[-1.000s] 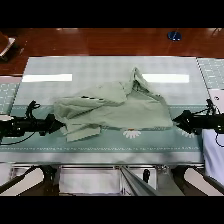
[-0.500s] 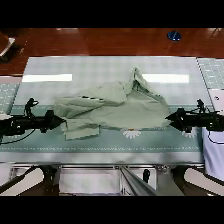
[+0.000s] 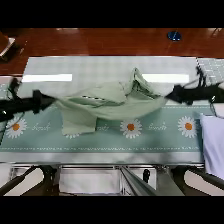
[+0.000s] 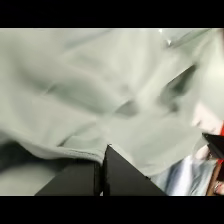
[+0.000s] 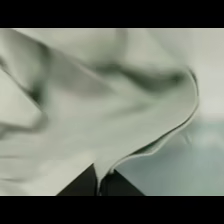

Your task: Fold the shirts.

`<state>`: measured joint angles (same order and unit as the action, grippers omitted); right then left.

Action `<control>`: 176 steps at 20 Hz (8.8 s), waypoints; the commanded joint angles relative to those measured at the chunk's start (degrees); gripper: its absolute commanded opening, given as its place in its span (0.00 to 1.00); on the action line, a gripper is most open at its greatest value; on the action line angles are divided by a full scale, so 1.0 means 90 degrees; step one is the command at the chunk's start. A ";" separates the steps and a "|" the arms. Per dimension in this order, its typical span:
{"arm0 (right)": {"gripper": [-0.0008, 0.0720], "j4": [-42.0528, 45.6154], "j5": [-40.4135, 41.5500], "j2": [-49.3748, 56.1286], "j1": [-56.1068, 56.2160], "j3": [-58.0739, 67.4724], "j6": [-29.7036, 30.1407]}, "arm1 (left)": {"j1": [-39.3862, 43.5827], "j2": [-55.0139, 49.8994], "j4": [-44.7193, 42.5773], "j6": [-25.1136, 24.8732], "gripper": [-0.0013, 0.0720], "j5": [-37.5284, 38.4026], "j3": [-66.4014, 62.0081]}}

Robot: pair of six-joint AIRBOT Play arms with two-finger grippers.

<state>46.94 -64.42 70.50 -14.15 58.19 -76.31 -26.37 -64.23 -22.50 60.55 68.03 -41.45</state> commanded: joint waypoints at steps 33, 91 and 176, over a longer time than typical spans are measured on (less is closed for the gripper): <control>0.04 0.1406 -0.0765 -0.2450 0.0243 0.1452 -0.0408 | 0.2081 0.2225 -0.4867 0.2798 0.05 -0.1537 -0.2504; 0.57 0.0947 0.0493 -0.1746 -0.0704 -0.2922 -0.0534 | 0.0010 -0.0415 -0.3172 0.0833 0.71 0.0107 0.1583; 0.04 -0.0801 0.0109 0.3140 -0.0126 0.1282 0.0032 | 0.3463 0.0049 -0.4240 0.2225 0.49 -0.2492 -0.1746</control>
<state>40.14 -62.04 101.08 -16.21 69.47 -76.62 2.22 -63.11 -60.77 80.77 46.35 -57.56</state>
